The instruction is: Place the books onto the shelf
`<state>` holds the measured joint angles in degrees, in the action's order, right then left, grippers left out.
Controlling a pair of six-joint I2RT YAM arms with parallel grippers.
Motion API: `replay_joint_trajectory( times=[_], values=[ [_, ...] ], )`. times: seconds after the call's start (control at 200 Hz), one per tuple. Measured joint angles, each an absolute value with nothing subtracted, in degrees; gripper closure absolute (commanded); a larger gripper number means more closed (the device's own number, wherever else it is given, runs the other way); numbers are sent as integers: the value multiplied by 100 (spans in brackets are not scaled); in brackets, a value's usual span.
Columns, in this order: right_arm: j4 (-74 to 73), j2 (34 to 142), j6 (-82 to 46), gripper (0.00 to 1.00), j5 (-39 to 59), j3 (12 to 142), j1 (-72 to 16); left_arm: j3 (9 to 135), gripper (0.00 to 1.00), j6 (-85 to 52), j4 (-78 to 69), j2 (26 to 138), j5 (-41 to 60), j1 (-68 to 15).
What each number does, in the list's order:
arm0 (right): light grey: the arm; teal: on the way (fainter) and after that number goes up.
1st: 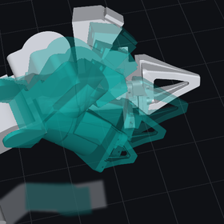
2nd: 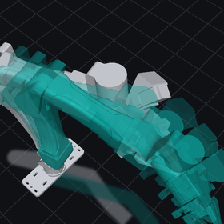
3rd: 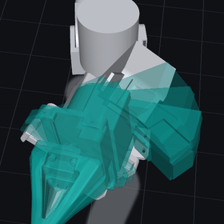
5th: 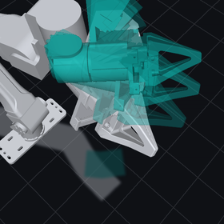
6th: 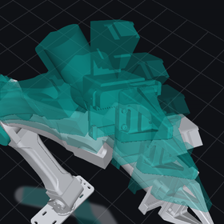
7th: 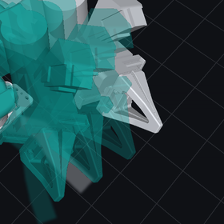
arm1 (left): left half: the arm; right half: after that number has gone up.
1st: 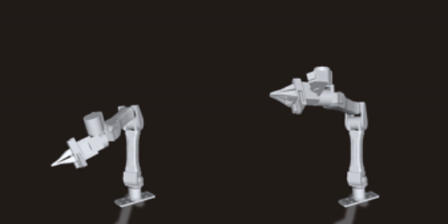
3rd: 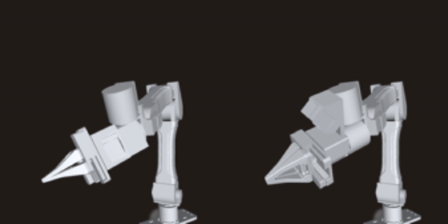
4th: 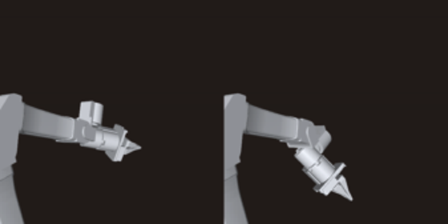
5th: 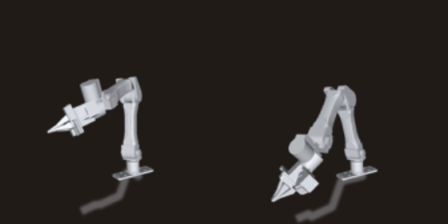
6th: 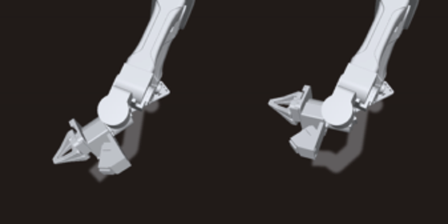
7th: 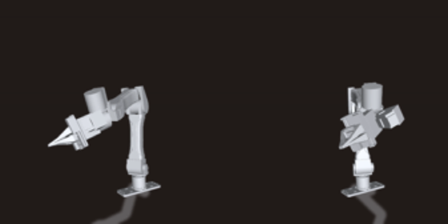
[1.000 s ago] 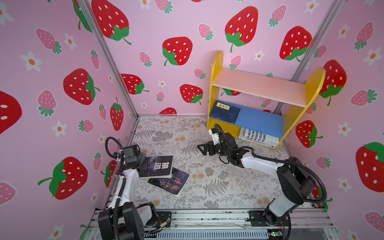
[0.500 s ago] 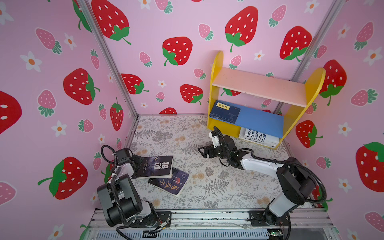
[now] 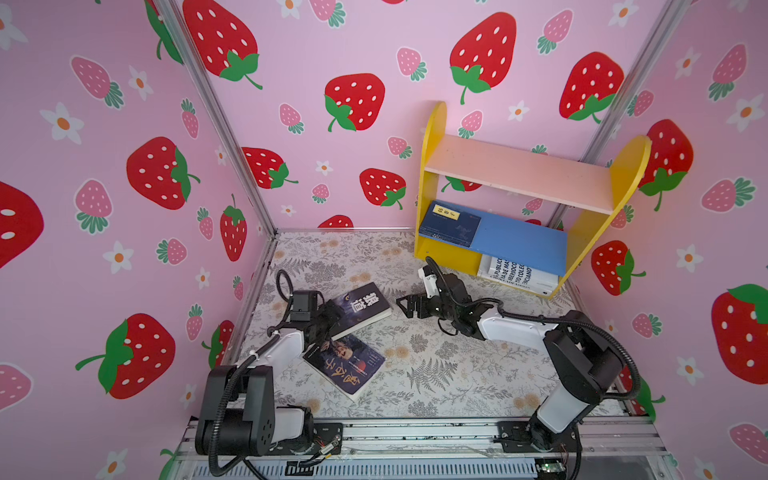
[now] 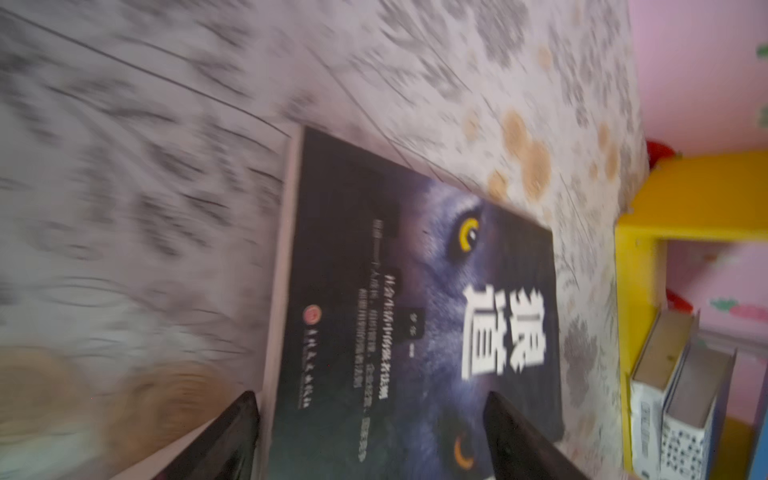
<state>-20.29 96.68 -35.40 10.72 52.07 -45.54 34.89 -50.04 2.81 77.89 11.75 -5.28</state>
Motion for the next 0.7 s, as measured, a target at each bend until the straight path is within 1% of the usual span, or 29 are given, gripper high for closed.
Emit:
replay_joint_trajectory(
  times=[0.065, 0.165, 0.285, 0.5, 0.595, 0.7],
  values=[
    [-2045, 9668, -3533, 0, 1052, 5168, -4453, 3763, 16, -5019, 276, 8066, 1168, -904],
    [-2040, 9668, -3472, 0, 941, 5181, -4246, 4029, 16, -5022, 272, 8307, 1098, -1063],
    [-1999, 9767, -3371, 0, 803, 5365, -4101, 4204, 16, -4976, 414, 8353, 856, -1061],
    [-2051, 10392, -3459, 3, 847, 5867, -4125, 4882, 16, -4453, 1017, 8466, 362, -947],
    [-2047, 10562, -3487, 4, 862, 5905, -4125, 5175, 18, -4305, 1057, 8654, 432, -742],
    [-2047, 10864, -3415, 8, 856, 6281, -4132, 5096, 18, -4342, 941, 8805, 635, -576]
  ],
)
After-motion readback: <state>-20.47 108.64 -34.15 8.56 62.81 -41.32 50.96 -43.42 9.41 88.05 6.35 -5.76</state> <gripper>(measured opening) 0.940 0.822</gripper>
